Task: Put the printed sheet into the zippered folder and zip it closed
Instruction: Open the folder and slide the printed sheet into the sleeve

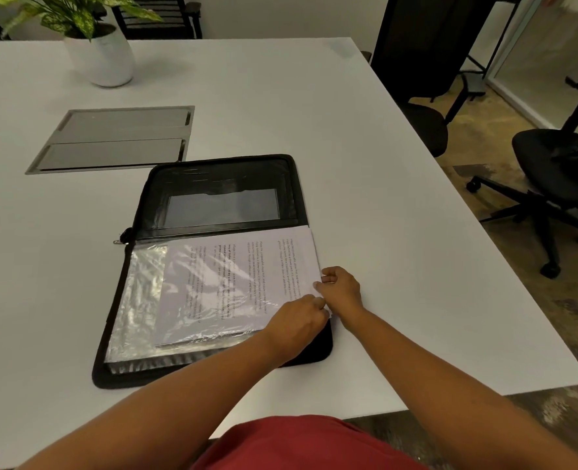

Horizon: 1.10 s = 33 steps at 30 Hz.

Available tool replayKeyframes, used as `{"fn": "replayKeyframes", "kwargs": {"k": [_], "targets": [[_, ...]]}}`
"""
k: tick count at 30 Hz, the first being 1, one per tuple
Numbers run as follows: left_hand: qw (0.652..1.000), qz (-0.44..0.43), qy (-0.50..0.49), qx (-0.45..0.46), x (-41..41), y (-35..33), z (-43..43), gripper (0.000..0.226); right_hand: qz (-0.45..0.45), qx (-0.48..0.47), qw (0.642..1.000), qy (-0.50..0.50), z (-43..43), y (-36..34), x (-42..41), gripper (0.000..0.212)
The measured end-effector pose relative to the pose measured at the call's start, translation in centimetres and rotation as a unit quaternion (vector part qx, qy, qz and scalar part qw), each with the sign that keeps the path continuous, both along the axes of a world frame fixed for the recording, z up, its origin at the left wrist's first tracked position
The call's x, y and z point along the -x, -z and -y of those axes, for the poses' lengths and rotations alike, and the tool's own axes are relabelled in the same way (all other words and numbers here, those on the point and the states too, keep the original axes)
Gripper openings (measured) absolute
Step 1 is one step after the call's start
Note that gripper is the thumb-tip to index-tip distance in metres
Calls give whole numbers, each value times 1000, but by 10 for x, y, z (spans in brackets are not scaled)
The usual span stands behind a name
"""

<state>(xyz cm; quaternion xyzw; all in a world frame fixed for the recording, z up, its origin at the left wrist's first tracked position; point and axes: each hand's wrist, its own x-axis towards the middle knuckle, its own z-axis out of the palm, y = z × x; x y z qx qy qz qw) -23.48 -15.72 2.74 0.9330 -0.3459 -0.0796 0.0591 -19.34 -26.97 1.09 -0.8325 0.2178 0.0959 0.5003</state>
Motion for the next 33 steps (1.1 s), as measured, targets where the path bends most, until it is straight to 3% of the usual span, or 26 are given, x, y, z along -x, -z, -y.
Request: {"fn": "replayKeyframes", "kwargs": {"k": [6, 16, 18, 21, 25, 30, 33], "targets": [[999, -29, -25, 37, 1, -4, -3, 30, 22, 13, 1000, -16, -10, -12, -3, 26], [985, -35, -32, 164, 0, -2, -9, 20, -76, -166, 981, -62, -23, -18, -9, 20], [984, -40, -40, 169, -1, 0, -8, 20, -88, -177, 978, -65, -24, -18, -10, 10], [987, -83, -50, 131, -3, 2, -7, 27, -108, -196, 973, -62, -26, -17, -11, 14], [978, -116, -60, 160, -3, 0, -13, 24, -119, -187, 973, -68, -28, -18, -11, 30], [975, -132, -59, 167, -3, -4, -20, 25, -105, -131, 984, -53, -33, -18, -7, 19], [965, -121, -108, 206, -9, -7, -41, 23, -79, -107, 991, -27, -38, -17, -6, 18]]}}
